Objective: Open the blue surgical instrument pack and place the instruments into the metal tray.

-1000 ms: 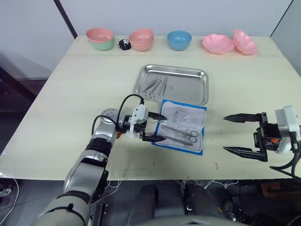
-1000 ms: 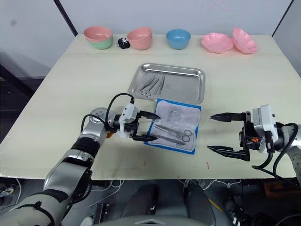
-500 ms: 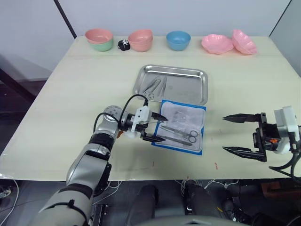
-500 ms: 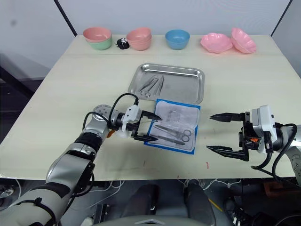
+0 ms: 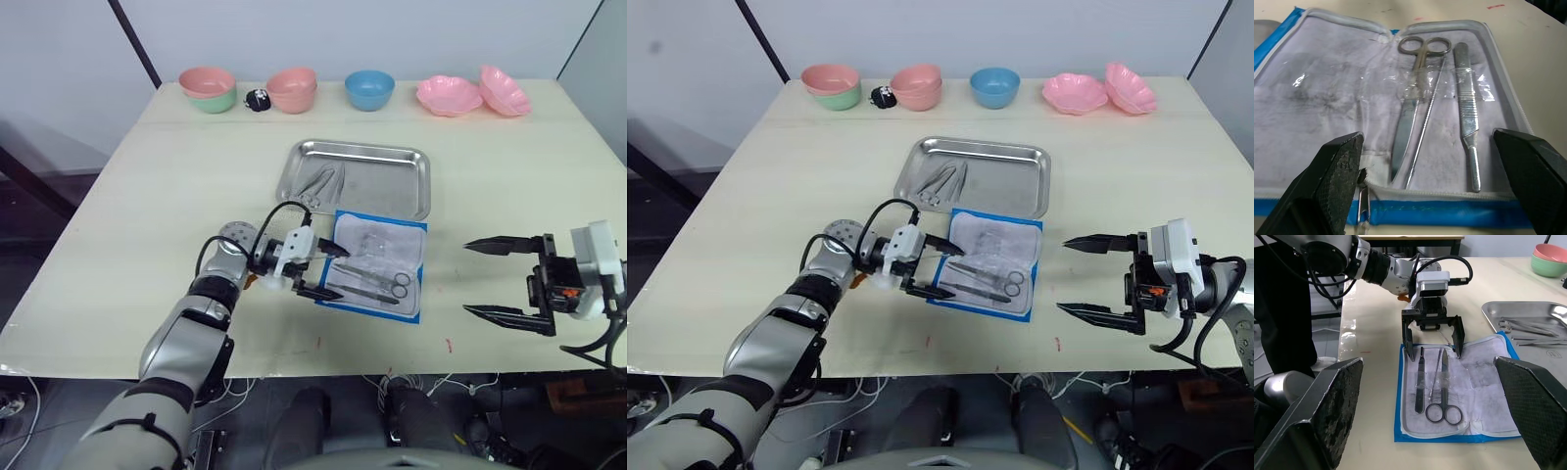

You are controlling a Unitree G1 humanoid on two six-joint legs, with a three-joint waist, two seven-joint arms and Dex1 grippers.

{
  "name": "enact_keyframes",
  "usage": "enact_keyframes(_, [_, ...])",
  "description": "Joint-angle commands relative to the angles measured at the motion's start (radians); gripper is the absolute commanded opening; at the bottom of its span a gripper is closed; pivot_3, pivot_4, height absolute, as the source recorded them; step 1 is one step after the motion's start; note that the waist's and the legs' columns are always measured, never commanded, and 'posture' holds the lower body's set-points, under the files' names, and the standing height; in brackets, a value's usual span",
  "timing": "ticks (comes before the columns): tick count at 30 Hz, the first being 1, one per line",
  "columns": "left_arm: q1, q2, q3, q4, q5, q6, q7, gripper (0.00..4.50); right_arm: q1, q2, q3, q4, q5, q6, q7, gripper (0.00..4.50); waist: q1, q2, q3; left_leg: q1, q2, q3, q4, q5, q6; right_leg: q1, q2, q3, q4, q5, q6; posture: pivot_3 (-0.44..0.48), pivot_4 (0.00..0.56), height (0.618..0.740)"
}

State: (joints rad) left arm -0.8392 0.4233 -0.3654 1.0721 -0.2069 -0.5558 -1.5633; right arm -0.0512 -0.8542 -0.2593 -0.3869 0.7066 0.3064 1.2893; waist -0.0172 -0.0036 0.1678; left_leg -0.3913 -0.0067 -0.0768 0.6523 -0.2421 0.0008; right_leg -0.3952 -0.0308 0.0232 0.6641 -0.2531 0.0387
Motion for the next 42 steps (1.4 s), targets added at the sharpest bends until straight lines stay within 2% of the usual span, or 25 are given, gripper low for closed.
enact_keyframes(1, [0.063,0.017,-0.117,0.039,0.021,0.008,-0.051,4.48,-0.019,-0.010,-0.001,-0.018,0.002,-0.010,0.007,4.50,0.000,0.000,0.000,0.000,0.000,0.000,0.000,0.000,0.000,0.000,0.000,0.000,0.000,0.000,0.000,0.000,0.150,0.740])
enact_keyframes(10, [0.113,0.056,-0.195,-0.072,-0.071,0.074,-0.051,4.48,-0.047,-0.002,0.026,0.005,-0.007,-0.020,0.020,4.50,-0.005,0.001,-0.001,0.001,0.000,0.001,0.000,0.000,0.000,0.000,0.000,0.002,0.000,0.000,0.000,0.000,0.150,0.740])
enact_keyframes(19, [0.173,0.080,-0.162,-0.214,-0.100,0.184,-0.051,4.48,-0.065,0.004,0.041,0.019,-0.008,-0.026,0.026,4.50,-0.004,0.002,-0.002,0.001,0.000,0.002,0.000,0.000,0.000,0.000,0.000,0.003,0.000,0.000,0.000,0.000,0.150,0.740])
enact_keyframes(28, [0.137,0.030,-0.050,-0.131,-0.085,0.181,-0.051,4.48,-0.067,0.005,0.040,0.039,-0.023,-0.036,0.028,4.50,0.000,0.003,-0.003,0.001,0.000,0.002,0.000,0.000,0.000,0.000,0.000,0.003,0.000,0.000,0.001,0.000,0.150,0.740])
enact_keyframes(35, [0.109,0.050,-0.071,-0.144,-0.148,0.205,-0.051,4.48,-0.061,0.004,0.039,0.045,-0.032,-0.047,0.033,4.50,0.000,0.003,-0.003,0.001,0.000,0.002,0.000,0.000,0.000,0.000,0.000,0.002,0.000,0.000,0.000,0.000,0.150,0.740])
enact_keyframes(42, [0.070,-0.010,0.023,-0.032,-0.070,0.156,-0.040,4.48,-0.057,0.009,0.026,0.047,-0.025,-0.047,0.026,4.50,0.002,0.003,-0.003,0.001,0.000,0.002,0.000,0.000,0.000,0.000,0.000,0.002,0.000,0.000,0.001,0.000,0.150,0.740])
